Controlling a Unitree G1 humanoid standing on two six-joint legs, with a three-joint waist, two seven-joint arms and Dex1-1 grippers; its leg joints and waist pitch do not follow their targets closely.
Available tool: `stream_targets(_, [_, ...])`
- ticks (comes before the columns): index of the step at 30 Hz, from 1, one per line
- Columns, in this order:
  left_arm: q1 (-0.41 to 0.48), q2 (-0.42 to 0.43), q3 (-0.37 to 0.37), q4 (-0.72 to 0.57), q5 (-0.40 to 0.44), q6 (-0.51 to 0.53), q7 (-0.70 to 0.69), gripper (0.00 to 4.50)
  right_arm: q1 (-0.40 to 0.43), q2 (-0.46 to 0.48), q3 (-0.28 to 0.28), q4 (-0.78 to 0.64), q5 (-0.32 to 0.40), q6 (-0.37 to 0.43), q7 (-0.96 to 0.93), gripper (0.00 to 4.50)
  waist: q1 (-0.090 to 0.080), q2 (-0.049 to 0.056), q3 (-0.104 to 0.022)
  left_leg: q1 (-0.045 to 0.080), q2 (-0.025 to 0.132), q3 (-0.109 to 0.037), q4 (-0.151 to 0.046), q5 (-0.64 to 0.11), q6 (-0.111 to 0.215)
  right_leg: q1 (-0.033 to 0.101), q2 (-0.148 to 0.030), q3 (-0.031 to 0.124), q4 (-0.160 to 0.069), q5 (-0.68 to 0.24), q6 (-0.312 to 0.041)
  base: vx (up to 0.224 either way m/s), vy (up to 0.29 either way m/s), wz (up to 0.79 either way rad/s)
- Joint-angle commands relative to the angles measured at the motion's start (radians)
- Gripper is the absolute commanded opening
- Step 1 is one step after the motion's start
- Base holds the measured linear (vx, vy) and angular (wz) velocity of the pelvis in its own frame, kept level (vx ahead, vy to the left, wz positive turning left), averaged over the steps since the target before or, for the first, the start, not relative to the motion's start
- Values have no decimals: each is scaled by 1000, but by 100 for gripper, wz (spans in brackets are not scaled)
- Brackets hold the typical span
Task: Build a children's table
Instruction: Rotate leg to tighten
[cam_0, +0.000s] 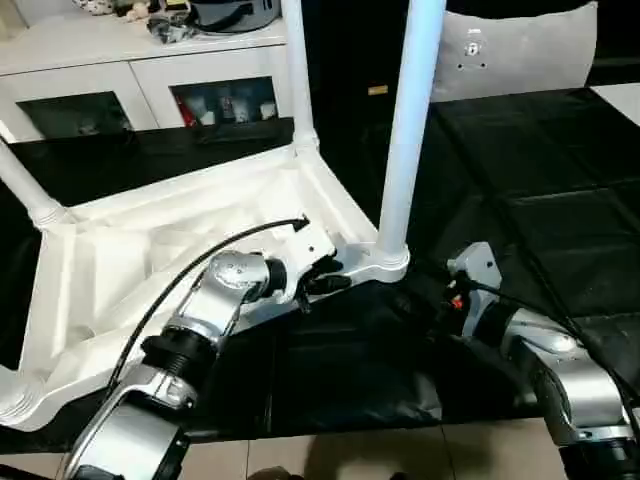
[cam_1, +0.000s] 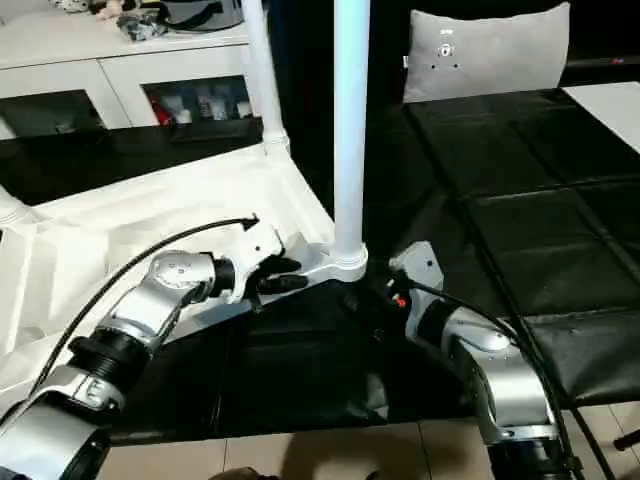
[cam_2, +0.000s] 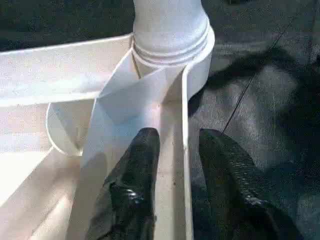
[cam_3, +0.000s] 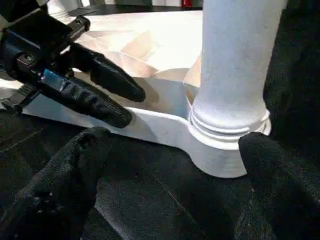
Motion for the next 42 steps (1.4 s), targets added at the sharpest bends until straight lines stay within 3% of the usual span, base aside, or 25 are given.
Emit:
stream_targets(1, [9,4,20,-11,-7,-16,6,191,-3,-4,8,-11,11,-12,10,450,4,-25,-64,6,97,-53,-73,-191,87,51,-116,76,-86,-372,-32,0,0,0])
stream_targets(12, [0,-40,19,84,-17,-75,31,201,1,-18,31,-16,12,-22,29,450,0,-23,-63,5,91,-51,-70,-197,91,51,-112,70,-95,-400,-10,0,0,0])
stream_targets(14, [-7,-41,16,105,-5,-83,40,201,3,-20,32,-18,12,-23,27,450,0,-15,-63,7,93,-54,-72,-207,86,51,-113,70,-95,-400,-8,0,0,0])
stream_targets(17, [-16,-39,17,132,2,-77,41,201,6,-24,32,-25,16,-21,28,450,-1,-16,-62,8,92,-54,-72,-217,82,51,-111,69,-97,-404,-6,0,0,0])
stream_targets(26, [-48,-21,28,216,11,-42,59,137,14,-33,41,-31,22,-24,31,450,-5,-17,-59,8,84,-52,-71,-228,79,51,-110,62,-106,-460,13,0,0,0])
stream_targets(27, [-49,-19,28,221,14,-42,62,112,13,-33,42,-30,22,-25,31,450,-6,-17,-58,10,85,-52,-71,-231,79,49,-108,62,-109,-470,19,0,0,0])
stream_targets(35, [-49,-16,17,221,14,-48,41,42,8,-42,44,-27,23,-29,37,450,-15,-19,-54,12,82,-53,-71,-264,69,46,-109,58,-118,-525,37,0,0,0])
stream_targets(42, [-44,-7,-15,208,46,-53,24,8,3,-48,45,-21,23,-34,38,450,-24,-17,-53,12,87,-59,-76,-288,64,47,-111,56,-120,-526,44,0,0,0])
